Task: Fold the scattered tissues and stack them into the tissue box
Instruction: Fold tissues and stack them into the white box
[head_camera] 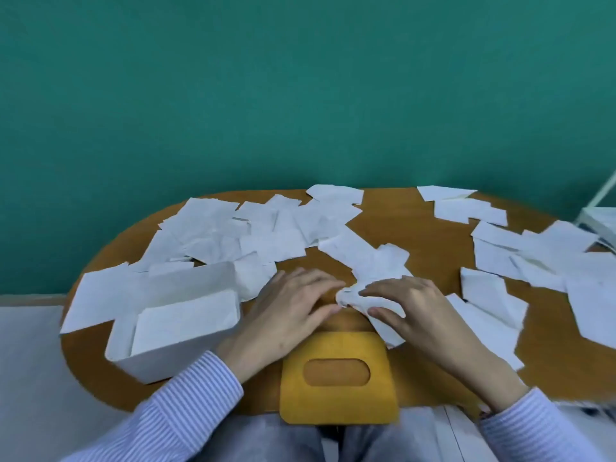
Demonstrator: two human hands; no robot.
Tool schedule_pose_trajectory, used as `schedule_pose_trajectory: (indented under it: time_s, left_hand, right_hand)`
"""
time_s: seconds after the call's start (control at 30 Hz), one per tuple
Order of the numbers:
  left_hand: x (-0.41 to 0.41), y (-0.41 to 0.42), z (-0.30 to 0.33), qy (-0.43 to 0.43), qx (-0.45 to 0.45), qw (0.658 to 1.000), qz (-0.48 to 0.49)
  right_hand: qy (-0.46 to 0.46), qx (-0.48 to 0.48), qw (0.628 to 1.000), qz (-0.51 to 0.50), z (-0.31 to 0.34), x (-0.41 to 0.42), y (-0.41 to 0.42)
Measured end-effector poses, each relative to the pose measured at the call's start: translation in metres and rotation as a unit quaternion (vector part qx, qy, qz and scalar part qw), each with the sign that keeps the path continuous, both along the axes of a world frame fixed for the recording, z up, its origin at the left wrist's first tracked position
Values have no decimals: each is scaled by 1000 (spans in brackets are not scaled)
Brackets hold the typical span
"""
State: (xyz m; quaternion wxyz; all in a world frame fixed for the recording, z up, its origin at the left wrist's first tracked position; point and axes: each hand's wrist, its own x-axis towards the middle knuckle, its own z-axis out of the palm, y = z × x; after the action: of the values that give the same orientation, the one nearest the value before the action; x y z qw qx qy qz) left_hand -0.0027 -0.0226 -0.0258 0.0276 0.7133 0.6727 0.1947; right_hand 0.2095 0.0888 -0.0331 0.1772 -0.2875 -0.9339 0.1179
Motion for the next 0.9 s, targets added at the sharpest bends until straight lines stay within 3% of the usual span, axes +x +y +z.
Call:
schedule_pose_trajectory:
  time_s: [0.37, 0.6, 0.9]
  left_hand:
    - [103, 88, -48, 15, -98, 983, -154]
    - [122, 102, -72, 54, -122, 970, -203]
    - [127, 93, -70, 53, -66, 968, -237]
  right_hand:
    - [-76, -53, 980, -176, -62, 126, 27]
    - [-62, -119, 977, -165, -77, 144, 31]
    - [-40, -131, 984, -112, -72, 164, 32]
